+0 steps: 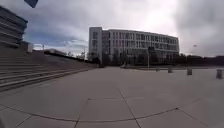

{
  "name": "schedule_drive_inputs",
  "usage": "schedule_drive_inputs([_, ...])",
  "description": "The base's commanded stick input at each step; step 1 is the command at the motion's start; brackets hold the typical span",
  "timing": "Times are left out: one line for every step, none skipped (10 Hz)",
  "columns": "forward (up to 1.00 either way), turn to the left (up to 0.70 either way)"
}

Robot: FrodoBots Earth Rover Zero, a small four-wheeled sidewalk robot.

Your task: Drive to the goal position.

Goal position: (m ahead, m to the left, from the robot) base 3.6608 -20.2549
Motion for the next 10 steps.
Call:
schedule_drive_inputs([0.05,0.0])
schedule_drive_inputs([0.06,0.0])
schedule_drive_inputs([0.06,0.0])
schedule_drive_inputs([0.06,0.0])
schedule_drive_inputs([0.05,0.0])
schedule_drive_inputs([0.05,0.0])
schedule_drive_inputs([0.06,0.0])
schedule_drive_inputs([0.05,0.0])
schedule_drive_inputs([0.05,0.0])
schedule_drive_inputs([0.06,0.0])
